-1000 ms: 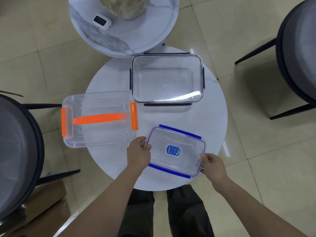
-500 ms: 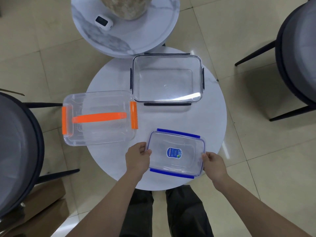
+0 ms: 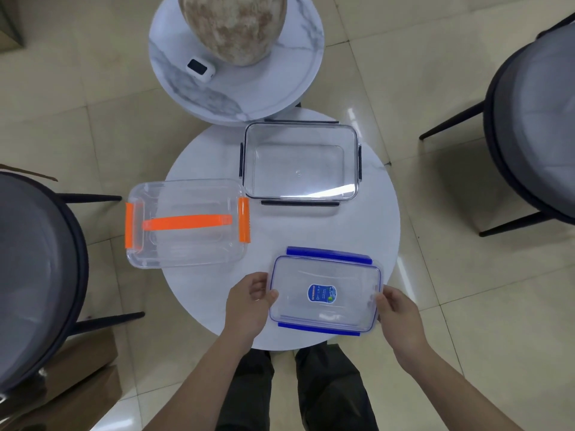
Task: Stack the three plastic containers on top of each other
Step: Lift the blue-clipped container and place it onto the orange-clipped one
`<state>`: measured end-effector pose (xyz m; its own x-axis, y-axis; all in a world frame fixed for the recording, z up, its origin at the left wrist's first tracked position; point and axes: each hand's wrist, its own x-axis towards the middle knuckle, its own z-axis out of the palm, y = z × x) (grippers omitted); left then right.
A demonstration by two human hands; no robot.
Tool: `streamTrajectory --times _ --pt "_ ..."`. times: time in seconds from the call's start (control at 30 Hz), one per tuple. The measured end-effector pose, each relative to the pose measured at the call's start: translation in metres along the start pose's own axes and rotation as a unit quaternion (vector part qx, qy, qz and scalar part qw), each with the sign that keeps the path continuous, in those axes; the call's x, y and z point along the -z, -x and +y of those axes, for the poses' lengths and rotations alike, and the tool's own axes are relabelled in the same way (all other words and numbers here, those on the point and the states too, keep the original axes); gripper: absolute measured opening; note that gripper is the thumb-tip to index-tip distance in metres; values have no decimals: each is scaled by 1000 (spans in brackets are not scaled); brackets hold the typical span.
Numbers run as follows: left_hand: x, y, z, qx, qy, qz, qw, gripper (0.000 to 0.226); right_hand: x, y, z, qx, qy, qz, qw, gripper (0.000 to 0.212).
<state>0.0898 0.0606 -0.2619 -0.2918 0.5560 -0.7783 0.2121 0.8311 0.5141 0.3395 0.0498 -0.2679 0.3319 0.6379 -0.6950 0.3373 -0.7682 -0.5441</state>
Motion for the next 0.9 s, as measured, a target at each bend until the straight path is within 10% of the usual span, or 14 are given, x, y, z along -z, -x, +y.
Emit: streamTrajectory --times 0.9 --pt "63 26 76 -88 184 45 978 22 18 22 -121 98 -137 40 985 14"
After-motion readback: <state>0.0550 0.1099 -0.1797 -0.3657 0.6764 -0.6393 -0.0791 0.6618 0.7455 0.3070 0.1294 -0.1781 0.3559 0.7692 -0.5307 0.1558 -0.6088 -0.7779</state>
